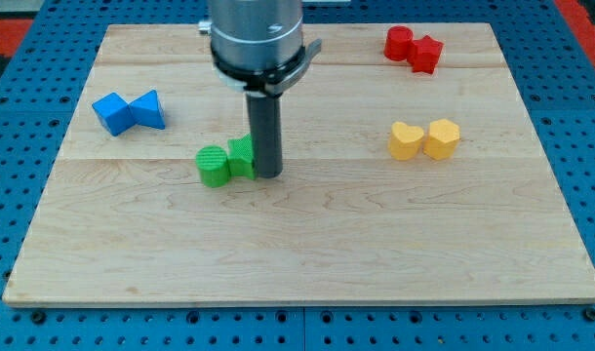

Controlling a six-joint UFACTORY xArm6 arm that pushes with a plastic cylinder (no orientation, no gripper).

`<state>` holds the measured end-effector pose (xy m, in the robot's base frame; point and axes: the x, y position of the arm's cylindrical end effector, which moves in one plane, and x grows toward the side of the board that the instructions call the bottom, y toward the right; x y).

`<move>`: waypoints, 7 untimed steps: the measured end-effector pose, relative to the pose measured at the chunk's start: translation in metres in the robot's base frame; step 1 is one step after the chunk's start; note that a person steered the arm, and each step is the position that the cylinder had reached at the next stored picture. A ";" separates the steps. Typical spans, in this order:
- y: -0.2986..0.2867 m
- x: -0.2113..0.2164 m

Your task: Slide green blocks slightly up

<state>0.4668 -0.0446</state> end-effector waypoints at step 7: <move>-0.041 -0.001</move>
<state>0.4653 -0.0855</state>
